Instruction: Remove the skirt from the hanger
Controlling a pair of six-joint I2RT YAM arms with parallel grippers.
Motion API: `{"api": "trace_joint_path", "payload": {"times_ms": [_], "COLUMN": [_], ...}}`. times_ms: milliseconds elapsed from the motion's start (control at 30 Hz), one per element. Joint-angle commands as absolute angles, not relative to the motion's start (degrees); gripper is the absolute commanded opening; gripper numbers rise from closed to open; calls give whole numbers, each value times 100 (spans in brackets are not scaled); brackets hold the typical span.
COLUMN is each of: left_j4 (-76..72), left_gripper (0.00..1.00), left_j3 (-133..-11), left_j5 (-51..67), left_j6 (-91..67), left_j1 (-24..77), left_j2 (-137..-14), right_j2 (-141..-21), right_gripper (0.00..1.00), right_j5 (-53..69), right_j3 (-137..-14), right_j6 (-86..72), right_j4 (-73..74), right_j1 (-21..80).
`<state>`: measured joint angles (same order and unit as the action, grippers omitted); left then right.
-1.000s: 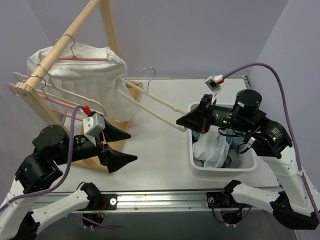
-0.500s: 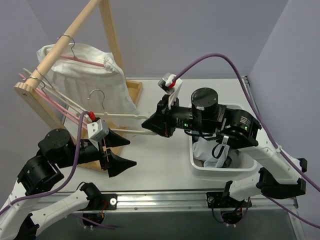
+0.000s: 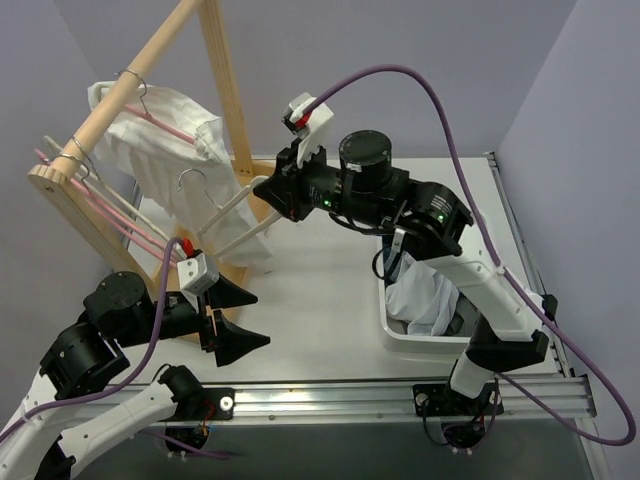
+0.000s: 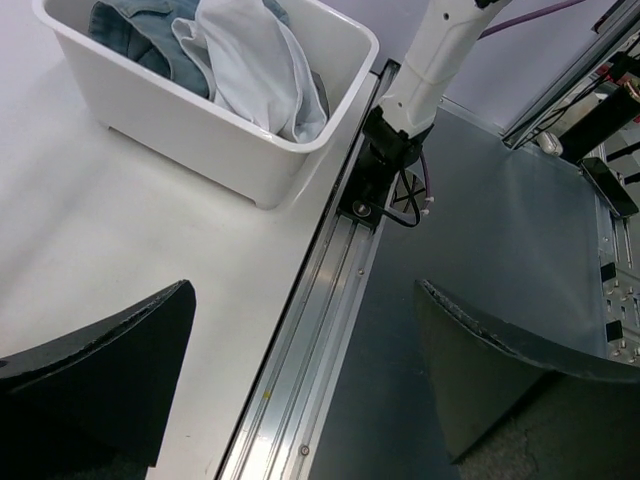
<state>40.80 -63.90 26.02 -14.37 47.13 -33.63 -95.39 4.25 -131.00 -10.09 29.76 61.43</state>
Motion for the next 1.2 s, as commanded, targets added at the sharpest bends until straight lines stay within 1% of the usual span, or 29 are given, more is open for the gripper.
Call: {"api": "trace_joint_path", "payload": {"times_ms": [0, 467, 767, 900, 1167], "left_j4": [3867, 3833, 3691, 3691, 3656], "left_gripper": [99, 100, 100, 100, 100], "left_j3": [-6328, -6038, -5880, -5845, -5757], "left_j5": [2689, 2733, 2769, 2769, 2777], "left_j6": [-1529, -1573, -1740, -1749, -1846], "left_j1": [4720, 4720, 4720, 4720, 4720], "left_j2": [-3226, -3111, -2997, -2997, -2848], "right_j2": [-9676, -9554, -9773, -10133, -10643], "right_gripper": [0, 0, 0, 0, 0], "right_j5": [378, 333, 255, 246, 114], "right_j3": [-13412, -13500, -13614, -14088, -14431], "right_j6": [-791, -448, -343, -255, -123], "right_j4": [2426, 1214, 405, 439, 158], "right_j1": [6108, 6267, 6275, 6284, 6363]}}
